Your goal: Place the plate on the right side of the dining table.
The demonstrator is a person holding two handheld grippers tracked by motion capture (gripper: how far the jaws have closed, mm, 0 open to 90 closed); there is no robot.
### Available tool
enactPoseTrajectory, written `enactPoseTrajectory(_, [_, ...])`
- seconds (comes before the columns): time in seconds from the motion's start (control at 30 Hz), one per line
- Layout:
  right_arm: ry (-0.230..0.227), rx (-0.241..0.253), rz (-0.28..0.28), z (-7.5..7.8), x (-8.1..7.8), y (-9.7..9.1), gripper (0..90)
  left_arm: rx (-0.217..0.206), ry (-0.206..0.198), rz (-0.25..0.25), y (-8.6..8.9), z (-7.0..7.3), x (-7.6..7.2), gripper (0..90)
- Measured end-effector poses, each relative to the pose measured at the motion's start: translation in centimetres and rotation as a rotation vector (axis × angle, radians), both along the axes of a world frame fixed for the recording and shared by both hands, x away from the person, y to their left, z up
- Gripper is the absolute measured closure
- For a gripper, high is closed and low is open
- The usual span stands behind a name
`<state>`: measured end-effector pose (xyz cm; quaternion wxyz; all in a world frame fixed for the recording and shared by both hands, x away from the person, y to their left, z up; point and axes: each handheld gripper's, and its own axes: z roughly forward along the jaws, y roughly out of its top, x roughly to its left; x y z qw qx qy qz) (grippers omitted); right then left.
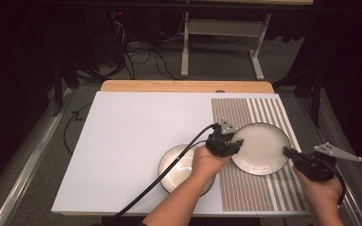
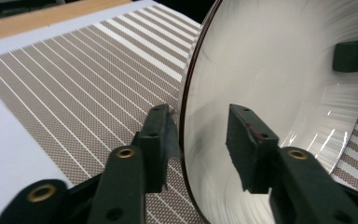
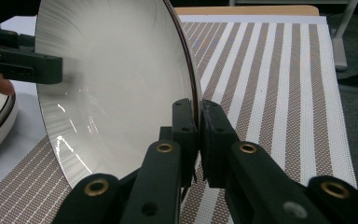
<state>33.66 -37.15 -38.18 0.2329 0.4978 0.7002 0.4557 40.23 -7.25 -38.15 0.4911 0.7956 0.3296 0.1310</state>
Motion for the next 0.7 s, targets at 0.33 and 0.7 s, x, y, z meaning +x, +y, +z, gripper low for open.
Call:
enactPoseTrajectory(0.33, [0.000, -0.010, -0.006, 0.0, 0.2, 0.1, 87.2, -0.042, -0.045, -0.002, 3.1, 1.0, -1.1, 41.1])
enactPoseTrajectory(0.7, [0.006, -0.024, -0.012, 0.2, 0.5, 0.3, 86.9, -0.080, -0.093, 0.078, 10.2, 0.8, -2.7, 22.5])
